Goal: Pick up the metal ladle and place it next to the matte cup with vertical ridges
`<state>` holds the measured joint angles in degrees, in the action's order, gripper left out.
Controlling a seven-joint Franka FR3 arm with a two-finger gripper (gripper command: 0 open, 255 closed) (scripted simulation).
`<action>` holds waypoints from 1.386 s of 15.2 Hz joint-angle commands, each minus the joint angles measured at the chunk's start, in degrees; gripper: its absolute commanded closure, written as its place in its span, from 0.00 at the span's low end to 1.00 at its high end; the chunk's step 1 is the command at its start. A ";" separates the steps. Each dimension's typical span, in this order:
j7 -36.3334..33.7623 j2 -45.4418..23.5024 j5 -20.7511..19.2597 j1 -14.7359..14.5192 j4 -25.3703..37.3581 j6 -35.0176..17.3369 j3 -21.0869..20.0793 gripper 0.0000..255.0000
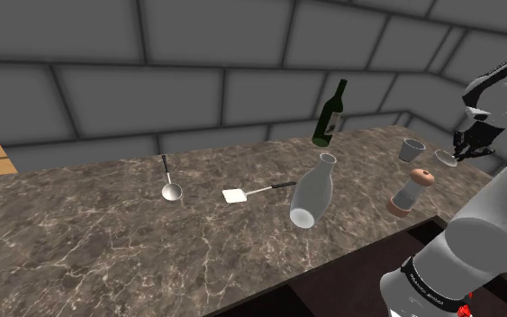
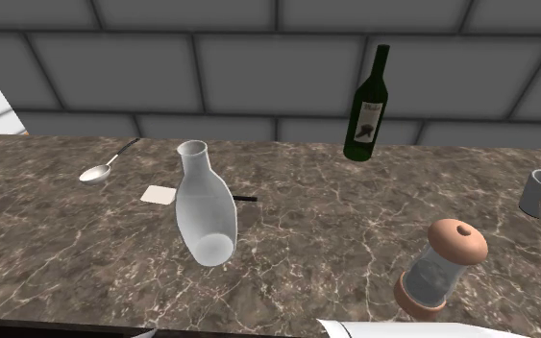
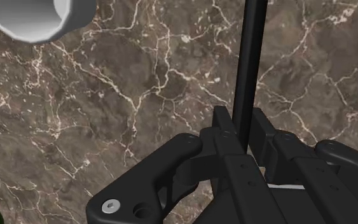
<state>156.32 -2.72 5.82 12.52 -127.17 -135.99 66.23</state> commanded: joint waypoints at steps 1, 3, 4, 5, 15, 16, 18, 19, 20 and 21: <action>9.58 -7.71 10.71 3.47 4.34 1.88 -0.17 1.00; 14.05 -11.76 15.15 9.61 8.00 3.75 -3.71 1.00; 14.59 -12.33 15.92 10.13 7.73 3.20 -4.27 1.00; 15.12 -12.89 16.68 10.66 7.46 2.65 -4.85 1.00; 16.48 -15.14 18.33 23.84 5.13 -4.26 -19.42 1.00; 16.48 -15.34 18.28 25.43 4.95 -4.99 -21.17 1.00; 16.48 -15.80 18.18 28.58 4.63 -6.45 -24.60 1.00; 16.48 -16.06 18.13 30.12 4.49 -7.18 -26.28 1.00; 16.48 -16.35 18.08 31.63 4.36 -7.90 -27.93 1.00; 16.48 -16.65 18.03 33.12 4.24 -8.62 -29.55 1.00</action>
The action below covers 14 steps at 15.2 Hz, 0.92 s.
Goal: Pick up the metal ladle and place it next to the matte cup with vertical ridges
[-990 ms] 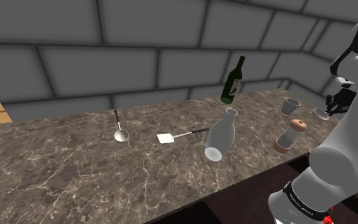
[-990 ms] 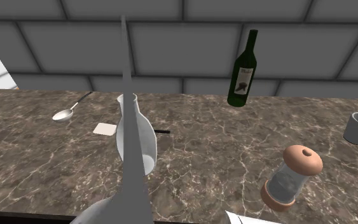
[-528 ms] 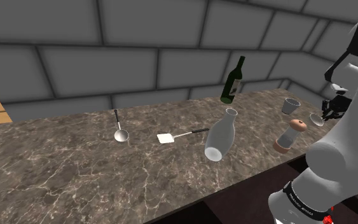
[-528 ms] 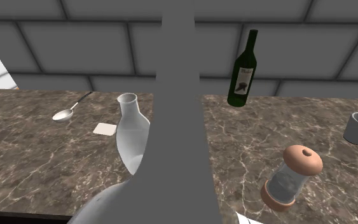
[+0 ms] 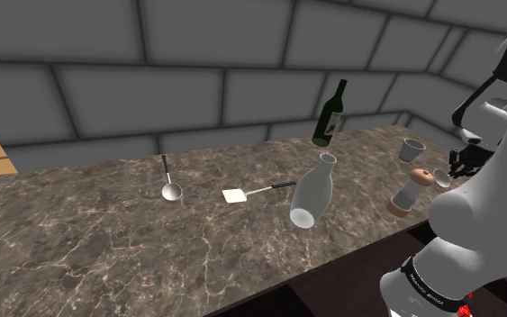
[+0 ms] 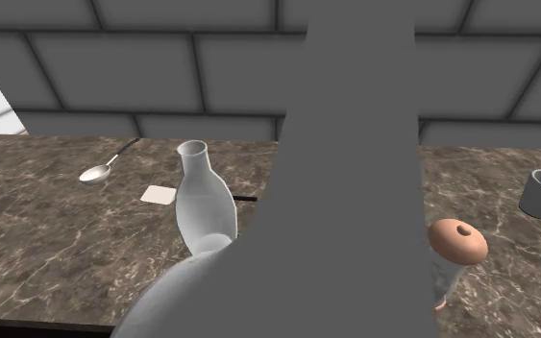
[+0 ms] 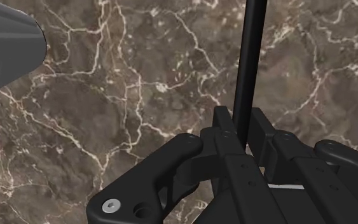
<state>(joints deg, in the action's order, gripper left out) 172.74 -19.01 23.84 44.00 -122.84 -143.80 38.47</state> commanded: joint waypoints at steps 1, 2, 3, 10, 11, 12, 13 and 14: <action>0.06 -0.68 -0.05 3.09 -0.20 -1.52 -3.38 1.00; 0.06 -1.03 -0.11 4.51 -0.29 -2.23 -4.92 1.00; 0.06 -1.40 -0.17 5.89 -0.37 -2.93 -6.43 1.00; 0.06 -4.48 -0.61 14.47 -0.58 -7.75 -15.74 1.00; 0.06 -4.80 -0.66 15.14 -0.57 -8.17 -16.47 1.00; 0.06 -4.80 -0.66 15.14 -0.57 -8.17 -16.47 1.00; 0.06 -4.80 -0.66 15.14 -0.57 -8.17 -16.47 1.00; 0.06 -4.80 -0.66 15.14 -0.57 -8.17 -16.47 1.00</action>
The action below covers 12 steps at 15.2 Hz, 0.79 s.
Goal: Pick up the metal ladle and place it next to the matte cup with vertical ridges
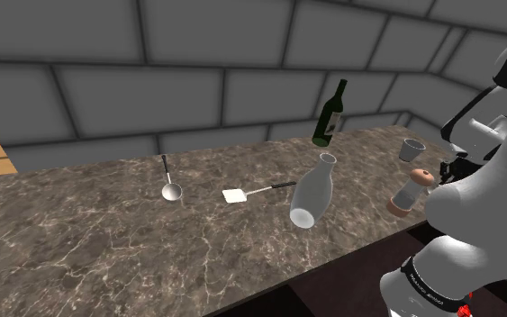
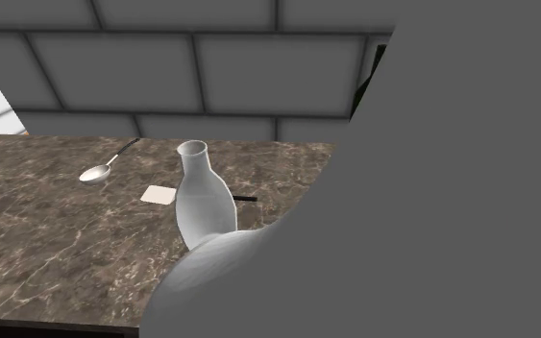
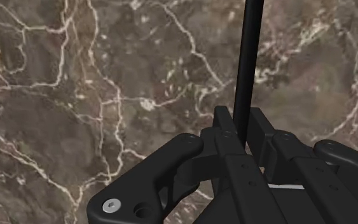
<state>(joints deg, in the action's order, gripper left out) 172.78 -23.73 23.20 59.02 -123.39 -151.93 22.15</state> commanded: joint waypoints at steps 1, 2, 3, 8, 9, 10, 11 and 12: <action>0.02 -0.08 -0.02 0.12 -0.01 -0.04 -0.15 1.00; 0.02 -0.08 -0.02 0.12 -0.01 -0.04 -0.15 1.00; 0.02 -0.08 -0.02 0.12 -0.01 -0.04 -0.15 1.00; 0.01 -0.07 -0.03 0.11 -0.03 -0.04 -0.15 0.00; 0.01 -0.07 -0.02 0.11 -0.03 -0.04 -0.15 0.00; 0.02 -0.08 -0.02 0.12 -0.01 -0.04 -0.15 0.00; -0.94 1.75 -1.39 -0.66 -0.53 1.17 0.89 0.00; -1.92 3.56 -2.80 -1.44 -0.97 2.41 1.92 0.00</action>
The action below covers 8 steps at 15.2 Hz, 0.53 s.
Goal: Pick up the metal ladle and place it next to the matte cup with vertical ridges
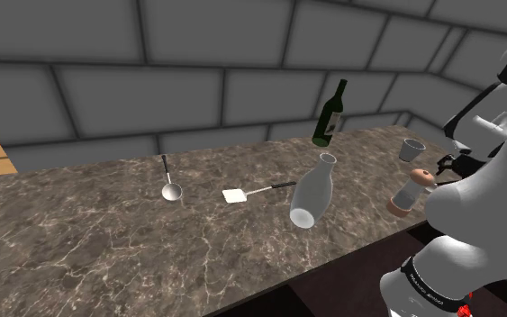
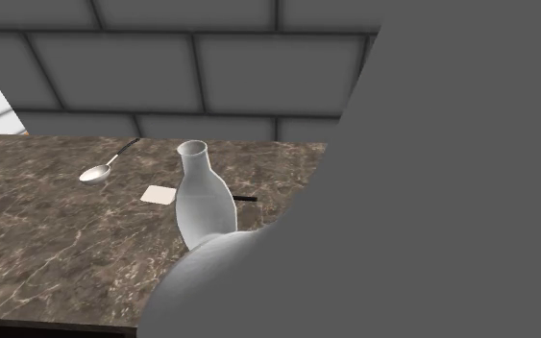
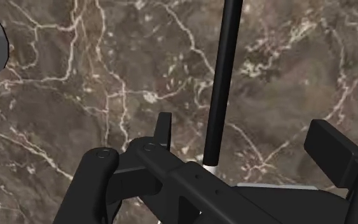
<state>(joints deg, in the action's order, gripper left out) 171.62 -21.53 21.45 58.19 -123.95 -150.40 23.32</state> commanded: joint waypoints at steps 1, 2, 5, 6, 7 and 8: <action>-1.79 3.17 -2.54 -1.32 -0.76 2.15 1.71 0.00; -2.61 4.58 -3.73 -1.83 -0.98 3.19 2.41 0.00; -2.63 4.59 -3.76 -1.78 -0.99 3.18 2.36 0.00; -2.63 4.59 -3.76 -1.78 -0.98 3.18 2.36 0.00; -2.63 4.59 -3.76 -1.78 -0.98 3.18 2.36 0.00; -2.63 4.59 -3.76 -1.78 -0.98 3.18 2.36 0.00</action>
<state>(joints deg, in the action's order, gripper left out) 169.01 -16.97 17.71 56.42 -124.93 -147.24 25.67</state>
